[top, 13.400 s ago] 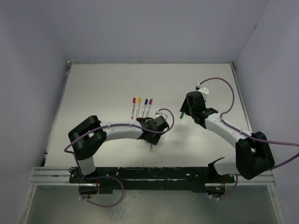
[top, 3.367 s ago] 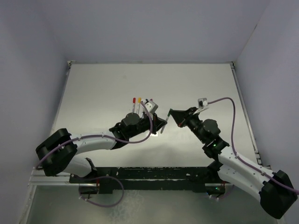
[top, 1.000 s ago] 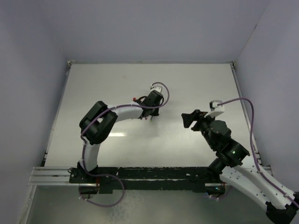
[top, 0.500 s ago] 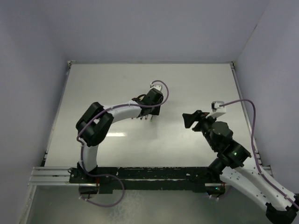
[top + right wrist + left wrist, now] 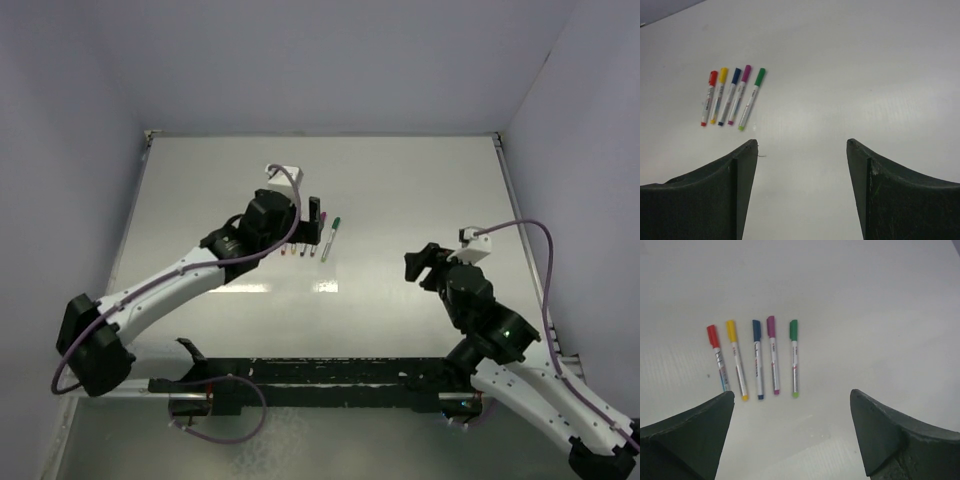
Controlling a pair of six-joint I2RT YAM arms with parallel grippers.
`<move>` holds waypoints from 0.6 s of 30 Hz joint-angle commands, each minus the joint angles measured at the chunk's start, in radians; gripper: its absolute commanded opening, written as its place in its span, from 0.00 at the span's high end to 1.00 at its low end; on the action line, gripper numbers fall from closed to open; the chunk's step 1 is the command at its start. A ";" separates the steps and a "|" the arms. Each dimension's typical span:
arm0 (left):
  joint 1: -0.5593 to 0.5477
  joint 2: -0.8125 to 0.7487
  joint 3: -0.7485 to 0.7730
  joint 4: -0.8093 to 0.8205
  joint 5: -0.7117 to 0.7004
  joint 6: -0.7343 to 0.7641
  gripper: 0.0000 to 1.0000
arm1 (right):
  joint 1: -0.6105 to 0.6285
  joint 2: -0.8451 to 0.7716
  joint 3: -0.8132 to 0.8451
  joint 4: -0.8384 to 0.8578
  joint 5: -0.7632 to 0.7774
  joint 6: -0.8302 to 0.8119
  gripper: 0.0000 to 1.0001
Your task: Insert the pens into the pen caps
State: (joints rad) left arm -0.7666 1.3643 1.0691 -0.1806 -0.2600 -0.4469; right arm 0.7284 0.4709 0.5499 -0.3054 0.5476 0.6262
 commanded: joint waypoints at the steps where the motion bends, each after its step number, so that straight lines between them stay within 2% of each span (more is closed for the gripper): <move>1: 0.006 -0.214 -0.100 -0.083 -0.141 0.005 0.01 | 0.001 -0.077 0.037 -0.202 0.221 0.113 0.26; 4: 0.008 -0.317 -0.100 -0.244 -0.261 -0.043 0.01 | 0.001 -0.167 0.047 -0.365 0.354 0.234 0.24; 7: 0.008 -0.390 -0.083 -0.365 -0.309 -0.068 0.01 | 0.002 -0.270 0.057 -0.516 0.432 0.335 0.20; 10: 0.008 -0.456 -0.107 -0.389 -0.296 -0.080 0.01 | 0.002 -0.355 0.056 -0.573 0.449 0.355 0.01; 13: 0.008 -0.514 -0.146 -0.407 -0.306 -0.112 0.01 | 0.001 -0.390 0.043 -0.571 0.441 0.349 0.00; 18: 0.007 -0.582 -0.165 -0.500 -0.339 -0.185 0.01 | 0.002 -0.299 0.061 -0.587 0.434 0.358 0.00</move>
State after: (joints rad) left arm -0.7650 0.8227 0.9165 -0.5934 -0.5510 -0.5579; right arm 0.7273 0.1036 0.5713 -0.8524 0.9344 0.9413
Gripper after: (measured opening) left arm 0.990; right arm 0.995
